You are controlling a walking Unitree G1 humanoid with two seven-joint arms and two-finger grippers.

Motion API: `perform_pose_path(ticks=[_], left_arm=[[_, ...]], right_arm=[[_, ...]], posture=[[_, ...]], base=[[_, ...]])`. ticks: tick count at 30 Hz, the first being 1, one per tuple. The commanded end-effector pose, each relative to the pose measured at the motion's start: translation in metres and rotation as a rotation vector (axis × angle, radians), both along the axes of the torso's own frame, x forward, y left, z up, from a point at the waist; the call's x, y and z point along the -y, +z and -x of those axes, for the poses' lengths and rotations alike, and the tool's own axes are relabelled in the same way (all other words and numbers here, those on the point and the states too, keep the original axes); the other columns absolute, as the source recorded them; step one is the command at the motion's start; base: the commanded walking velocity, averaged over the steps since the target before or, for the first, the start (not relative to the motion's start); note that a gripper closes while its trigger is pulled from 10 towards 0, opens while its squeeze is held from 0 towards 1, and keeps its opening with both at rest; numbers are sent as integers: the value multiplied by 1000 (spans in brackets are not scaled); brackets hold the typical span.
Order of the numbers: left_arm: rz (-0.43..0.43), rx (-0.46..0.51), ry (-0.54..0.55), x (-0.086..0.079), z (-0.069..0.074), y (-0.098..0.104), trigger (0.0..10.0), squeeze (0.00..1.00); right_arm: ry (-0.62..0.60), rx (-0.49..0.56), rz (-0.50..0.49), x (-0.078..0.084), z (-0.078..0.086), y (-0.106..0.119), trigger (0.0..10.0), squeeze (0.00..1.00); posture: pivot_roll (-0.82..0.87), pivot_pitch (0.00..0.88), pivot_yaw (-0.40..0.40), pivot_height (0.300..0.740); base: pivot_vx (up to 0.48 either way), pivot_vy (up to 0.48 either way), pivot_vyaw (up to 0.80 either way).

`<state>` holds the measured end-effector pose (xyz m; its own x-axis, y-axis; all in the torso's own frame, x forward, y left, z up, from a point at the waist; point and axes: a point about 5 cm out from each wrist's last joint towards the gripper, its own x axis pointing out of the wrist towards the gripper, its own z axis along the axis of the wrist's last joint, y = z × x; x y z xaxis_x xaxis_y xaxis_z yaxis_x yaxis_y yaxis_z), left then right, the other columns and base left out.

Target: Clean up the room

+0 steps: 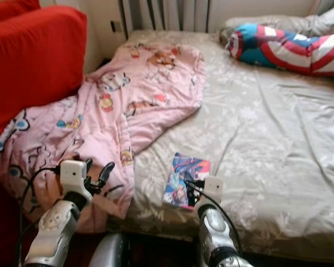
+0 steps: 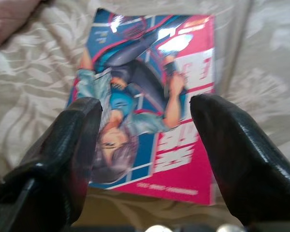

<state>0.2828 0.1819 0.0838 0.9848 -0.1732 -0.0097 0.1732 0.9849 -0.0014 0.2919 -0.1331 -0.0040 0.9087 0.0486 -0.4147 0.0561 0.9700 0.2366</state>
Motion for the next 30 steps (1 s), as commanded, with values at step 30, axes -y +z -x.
perform_pose_path(ticks=[30], left_arm=[[-35,-93,-8,-9,32,1,10000,0]], right_arm=[[-243,-25,-427,22,-12,6,10000,0]], posture=[[123,245,71,587]], base=[[0,0,0]])
